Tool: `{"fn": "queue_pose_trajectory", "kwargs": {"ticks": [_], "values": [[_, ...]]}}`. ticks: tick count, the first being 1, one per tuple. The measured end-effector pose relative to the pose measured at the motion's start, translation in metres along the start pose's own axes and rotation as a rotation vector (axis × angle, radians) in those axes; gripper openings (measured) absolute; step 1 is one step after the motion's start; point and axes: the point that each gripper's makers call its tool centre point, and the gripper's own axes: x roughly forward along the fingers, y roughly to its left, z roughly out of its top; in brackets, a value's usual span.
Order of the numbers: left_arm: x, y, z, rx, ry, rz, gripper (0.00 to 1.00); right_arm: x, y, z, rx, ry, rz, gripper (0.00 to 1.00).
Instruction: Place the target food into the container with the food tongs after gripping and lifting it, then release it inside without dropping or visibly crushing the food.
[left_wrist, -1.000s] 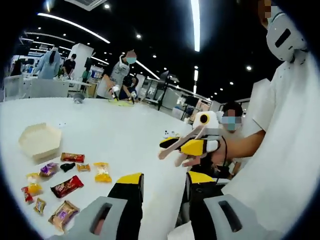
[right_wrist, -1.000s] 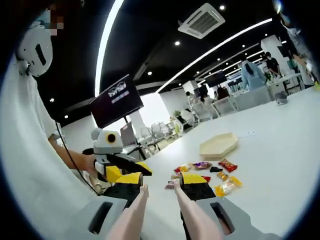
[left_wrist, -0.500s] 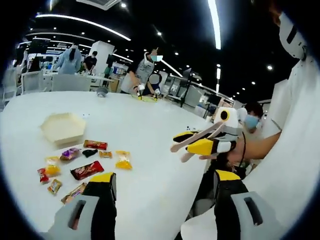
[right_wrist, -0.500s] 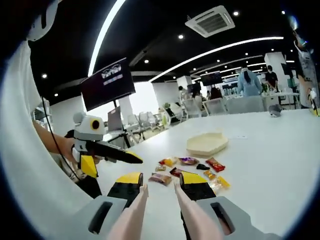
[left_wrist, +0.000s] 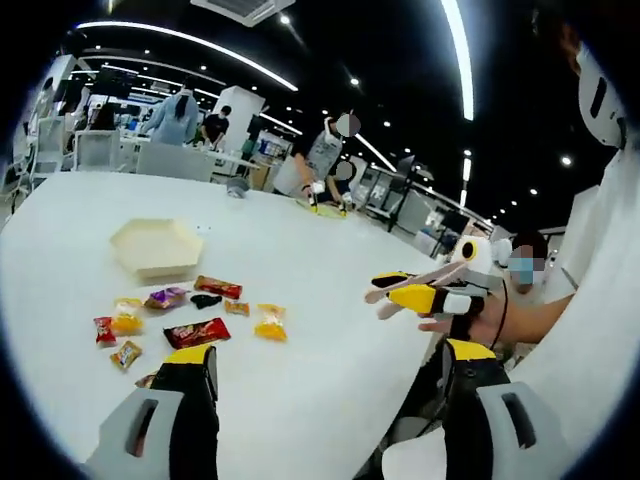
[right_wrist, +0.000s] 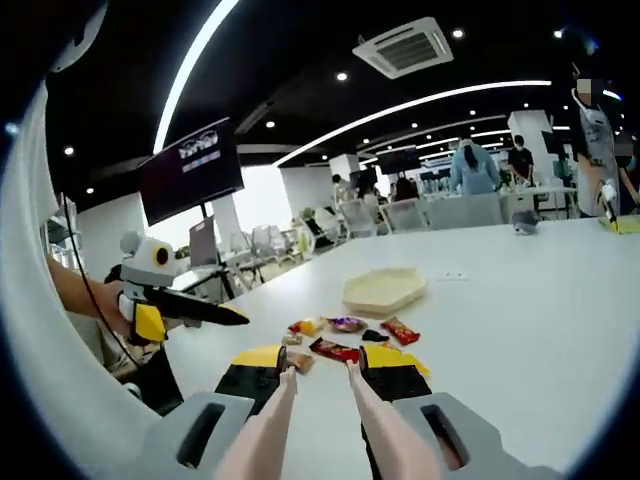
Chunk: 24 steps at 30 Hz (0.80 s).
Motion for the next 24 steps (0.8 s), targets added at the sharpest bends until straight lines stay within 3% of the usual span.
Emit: {"fn": "queue_pose_trajectory", "kwargs": {"ticks": [7,13,16,24], "values": [[0.0,0.0,-0.006,0.009,0.027,-0.007,0.99,0.0,-0.008,0.001,0.017,-0.017,-0.06,0.28],[0.002,0.017,0.007,0.041,0.005,-0.004,0.99,0.004,-0.003,0.005,0.027,0.005,-0.077,0.28],[0.009,0.018,-0.001,0.084,0.054,-0.03,0.99,0.009,-0.006,0.009,0.027,0.023,-0.102,0.28],[0.018,0.012,0.004,0.036,0.035,-0.11,0.99,0.018,-0.006,0.029,0.048,0.013,-0.157,0.28]]}}
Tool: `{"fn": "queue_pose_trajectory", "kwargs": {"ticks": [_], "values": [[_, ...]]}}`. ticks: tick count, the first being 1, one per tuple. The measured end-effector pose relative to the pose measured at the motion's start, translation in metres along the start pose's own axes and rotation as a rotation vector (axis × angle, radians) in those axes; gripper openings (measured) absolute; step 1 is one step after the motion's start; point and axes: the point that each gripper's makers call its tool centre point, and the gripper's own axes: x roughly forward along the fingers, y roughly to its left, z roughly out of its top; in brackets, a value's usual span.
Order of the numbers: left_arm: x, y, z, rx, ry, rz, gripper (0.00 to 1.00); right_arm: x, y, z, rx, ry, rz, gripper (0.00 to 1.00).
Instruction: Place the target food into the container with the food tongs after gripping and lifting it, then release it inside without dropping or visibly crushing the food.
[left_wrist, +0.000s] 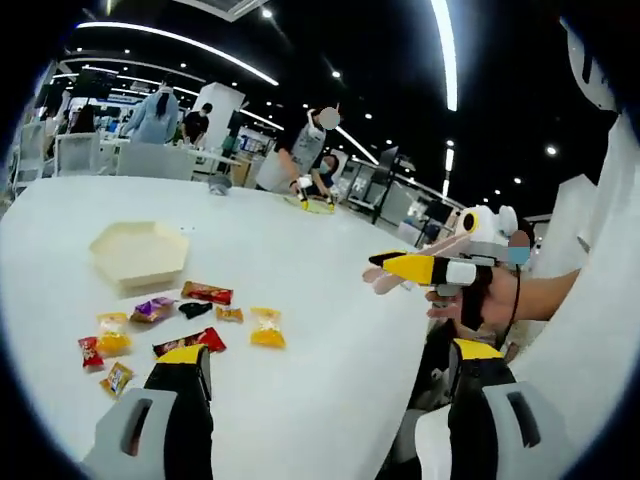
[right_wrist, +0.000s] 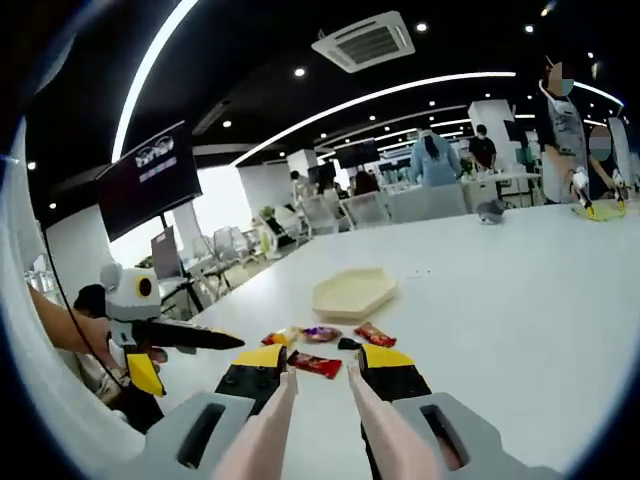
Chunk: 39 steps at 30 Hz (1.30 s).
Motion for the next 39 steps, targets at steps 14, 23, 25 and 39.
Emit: {"fn": "queue_pose_trajectory", "kwargs": {"ticks": [14,23,25,39], "values": [[-0.019,0.035,0.022,0.023,0.001,-0.022,0.99,0.016,0.001,-0.014,0.007,0.052,-0.075,0.28],[-0.035,0.04,0.033,0.059,-0.004,-0.036,0.99,0.034,0.009,-0.003,0.009,0.027,-0.069,0.27],[-0.041,0.045,0.032,0.058,-0.007,-0.025,0.99,0.039,0.01,-0.004,0.006,0.027,-0.061,0.27],[-0.045,0.062,0.043,0.076,-0.02,0.047,1.0,0.045,0.011,-0.011,0.012,0.043,-0.043,0.27]]}}
